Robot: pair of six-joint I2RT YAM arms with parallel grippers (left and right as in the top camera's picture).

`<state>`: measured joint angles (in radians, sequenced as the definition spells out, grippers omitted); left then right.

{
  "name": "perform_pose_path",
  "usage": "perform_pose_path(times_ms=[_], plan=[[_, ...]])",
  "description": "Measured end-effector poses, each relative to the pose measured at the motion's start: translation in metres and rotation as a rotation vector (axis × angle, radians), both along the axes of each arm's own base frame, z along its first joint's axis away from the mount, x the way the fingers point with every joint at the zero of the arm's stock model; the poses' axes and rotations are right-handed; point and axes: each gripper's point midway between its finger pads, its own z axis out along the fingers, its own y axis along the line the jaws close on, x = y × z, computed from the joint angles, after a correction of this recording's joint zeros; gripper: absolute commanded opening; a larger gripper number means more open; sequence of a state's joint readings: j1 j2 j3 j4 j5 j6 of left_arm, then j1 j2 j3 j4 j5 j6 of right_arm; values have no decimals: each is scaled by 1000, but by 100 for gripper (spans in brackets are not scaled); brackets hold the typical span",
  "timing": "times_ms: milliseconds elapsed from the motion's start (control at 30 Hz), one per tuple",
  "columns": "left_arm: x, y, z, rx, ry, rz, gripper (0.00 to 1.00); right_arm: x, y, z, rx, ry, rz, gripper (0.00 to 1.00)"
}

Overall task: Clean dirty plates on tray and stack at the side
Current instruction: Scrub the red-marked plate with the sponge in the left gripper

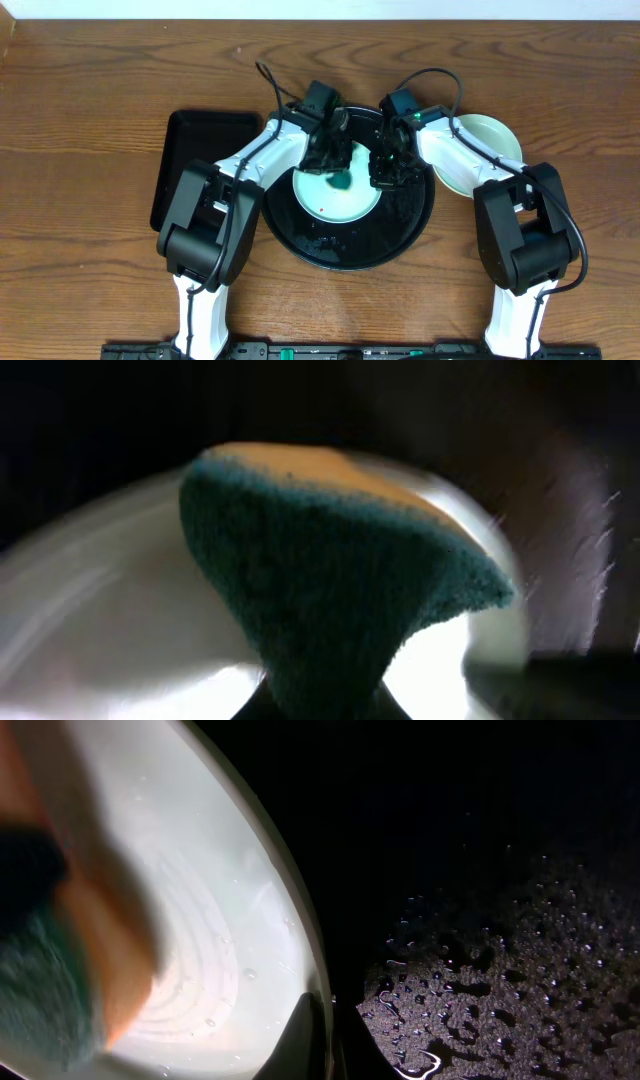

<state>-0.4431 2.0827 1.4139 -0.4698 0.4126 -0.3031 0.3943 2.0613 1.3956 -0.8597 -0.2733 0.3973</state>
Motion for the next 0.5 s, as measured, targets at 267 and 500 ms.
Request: perform_pose_path(times_ms=[267, 500], plan=[[34, 44, -4, 302, -177, 167, 8, 1, 0, 0, 2, -4, 0, 1], [27, 57, -4, 409, -173, 285, 8, 1, 1, 0, 4, -6, 3, 1]])
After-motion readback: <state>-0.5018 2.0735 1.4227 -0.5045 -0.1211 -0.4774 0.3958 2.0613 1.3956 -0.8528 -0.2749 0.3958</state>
